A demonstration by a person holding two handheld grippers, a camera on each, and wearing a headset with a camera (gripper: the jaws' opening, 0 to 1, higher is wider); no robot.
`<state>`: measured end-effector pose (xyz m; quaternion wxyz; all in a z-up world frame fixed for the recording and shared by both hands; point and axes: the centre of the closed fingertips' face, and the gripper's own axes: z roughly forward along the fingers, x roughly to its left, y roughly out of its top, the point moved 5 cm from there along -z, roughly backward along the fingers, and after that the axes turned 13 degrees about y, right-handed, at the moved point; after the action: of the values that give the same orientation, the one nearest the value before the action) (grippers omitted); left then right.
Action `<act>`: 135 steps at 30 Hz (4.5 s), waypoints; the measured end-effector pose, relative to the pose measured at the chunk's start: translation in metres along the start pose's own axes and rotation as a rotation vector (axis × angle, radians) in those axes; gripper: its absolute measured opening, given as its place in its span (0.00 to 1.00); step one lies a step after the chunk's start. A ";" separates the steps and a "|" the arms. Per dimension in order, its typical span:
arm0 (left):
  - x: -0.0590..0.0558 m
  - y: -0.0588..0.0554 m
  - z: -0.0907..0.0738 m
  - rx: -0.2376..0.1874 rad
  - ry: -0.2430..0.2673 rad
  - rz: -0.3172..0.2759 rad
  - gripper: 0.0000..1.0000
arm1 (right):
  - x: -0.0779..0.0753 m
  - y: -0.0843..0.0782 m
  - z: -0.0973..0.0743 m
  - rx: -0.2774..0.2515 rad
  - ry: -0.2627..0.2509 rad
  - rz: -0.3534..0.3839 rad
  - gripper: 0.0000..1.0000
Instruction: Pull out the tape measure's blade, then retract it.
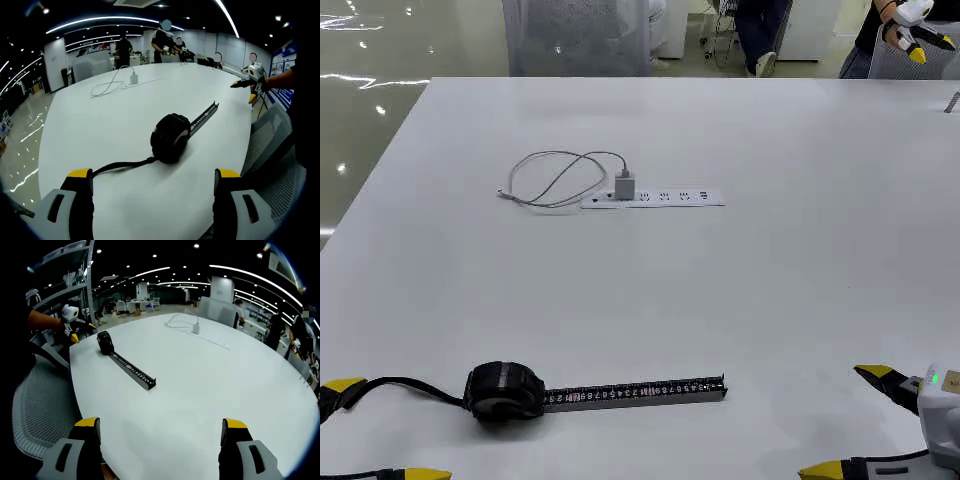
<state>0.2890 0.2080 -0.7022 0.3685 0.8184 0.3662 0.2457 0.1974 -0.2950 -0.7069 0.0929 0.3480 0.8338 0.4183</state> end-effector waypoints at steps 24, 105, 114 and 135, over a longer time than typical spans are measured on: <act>-0.005 0.005 0.002 -0.017 0.001 0.015 0.99 | 0.006 -0.014 -0.011 0.065 0.019 0.007 0.99; -0.051 0.055 0.060 0.002 0.328 -0.263 0.99 | -0.021 0.087 0.056 0.328 0.291 -0.313 0.99; -0.051 0.057 0.064 -0.028 0.431 -0.244 0.99 | -0.022 0.086 0.083 0.385 0.339 -0.358 0.99; -0.064 0.038 0.084 -0.020 0.379 -0.282 0.99 | -0.022 0.068 0.134 0.468 0.418 -0.406 0.92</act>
<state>0.3225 0.1044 -0.7319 0.3317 0.6946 0.5373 0.3447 0.3081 -0.1972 -0.7428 -0.0802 0.0945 0.9599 0.2514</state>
